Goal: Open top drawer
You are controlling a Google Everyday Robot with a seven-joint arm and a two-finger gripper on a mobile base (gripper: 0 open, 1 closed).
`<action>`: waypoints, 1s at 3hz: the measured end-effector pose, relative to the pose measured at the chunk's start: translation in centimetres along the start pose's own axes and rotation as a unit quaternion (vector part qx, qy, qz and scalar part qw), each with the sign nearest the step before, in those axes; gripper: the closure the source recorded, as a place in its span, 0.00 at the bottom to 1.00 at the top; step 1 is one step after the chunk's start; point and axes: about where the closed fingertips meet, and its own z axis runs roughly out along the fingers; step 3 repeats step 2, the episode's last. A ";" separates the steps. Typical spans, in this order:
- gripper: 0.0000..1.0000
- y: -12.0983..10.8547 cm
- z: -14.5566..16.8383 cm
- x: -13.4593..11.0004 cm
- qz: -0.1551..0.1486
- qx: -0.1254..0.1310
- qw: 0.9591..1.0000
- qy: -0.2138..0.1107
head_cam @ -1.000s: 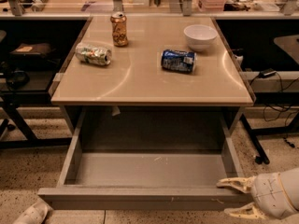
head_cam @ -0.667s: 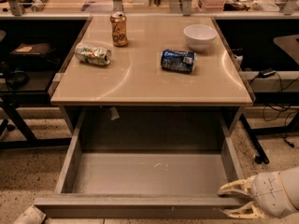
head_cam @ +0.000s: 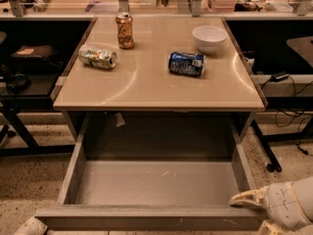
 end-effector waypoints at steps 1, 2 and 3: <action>0.00 0.0 0.0 0.0 0.000 0.000 1.000 0.000; 0.00 0.0 0.0 0.0 0.000 0.000 1.000 0.000; 0.00 0.0 0.0 0.0 0.000 0.000 1.000 0.000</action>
Offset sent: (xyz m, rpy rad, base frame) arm 0.0000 0.0000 0.0000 0.0000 0.0000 0.0000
